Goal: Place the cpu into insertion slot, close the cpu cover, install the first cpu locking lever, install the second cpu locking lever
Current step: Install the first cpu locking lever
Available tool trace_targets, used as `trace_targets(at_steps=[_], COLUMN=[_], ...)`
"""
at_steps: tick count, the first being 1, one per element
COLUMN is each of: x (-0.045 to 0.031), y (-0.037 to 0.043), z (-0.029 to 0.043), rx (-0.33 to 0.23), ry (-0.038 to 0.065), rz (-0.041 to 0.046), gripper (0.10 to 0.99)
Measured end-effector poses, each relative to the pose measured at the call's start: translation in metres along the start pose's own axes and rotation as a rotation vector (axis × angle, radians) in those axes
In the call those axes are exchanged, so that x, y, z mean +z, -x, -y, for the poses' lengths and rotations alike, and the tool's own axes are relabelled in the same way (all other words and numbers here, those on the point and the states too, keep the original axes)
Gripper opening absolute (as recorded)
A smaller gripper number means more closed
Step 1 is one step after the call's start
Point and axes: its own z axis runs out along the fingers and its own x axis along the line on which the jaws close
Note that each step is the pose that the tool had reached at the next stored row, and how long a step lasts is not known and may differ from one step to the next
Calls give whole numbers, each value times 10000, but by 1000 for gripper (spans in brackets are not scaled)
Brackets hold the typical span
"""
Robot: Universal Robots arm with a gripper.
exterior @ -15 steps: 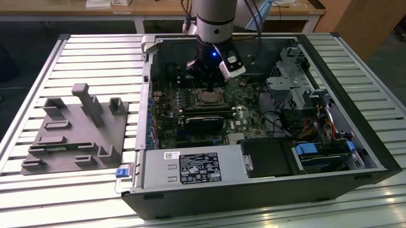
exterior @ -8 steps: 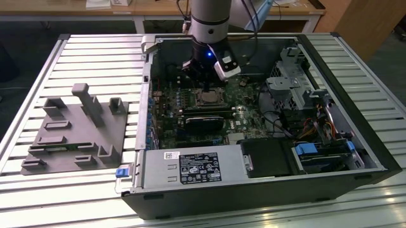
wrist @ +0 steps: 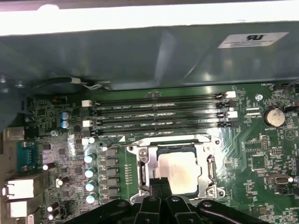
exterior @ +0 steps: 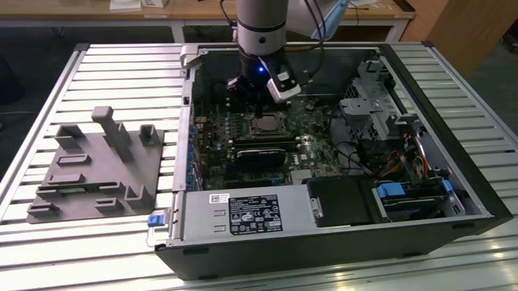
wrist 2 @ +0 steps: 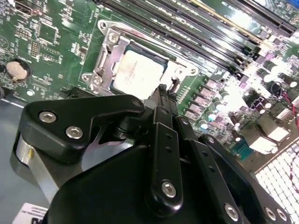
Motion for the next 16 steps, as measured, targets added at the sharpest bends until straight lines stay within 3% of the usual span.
trace_targets(at_steps=[12,14,16], x=[-8,-9,-10], y=[-228,-272,-303], z=[20,24,27], rx=[-1,0,5], ry=[19,49,179], rz=[24,25,13], gripper=[106,106,106])
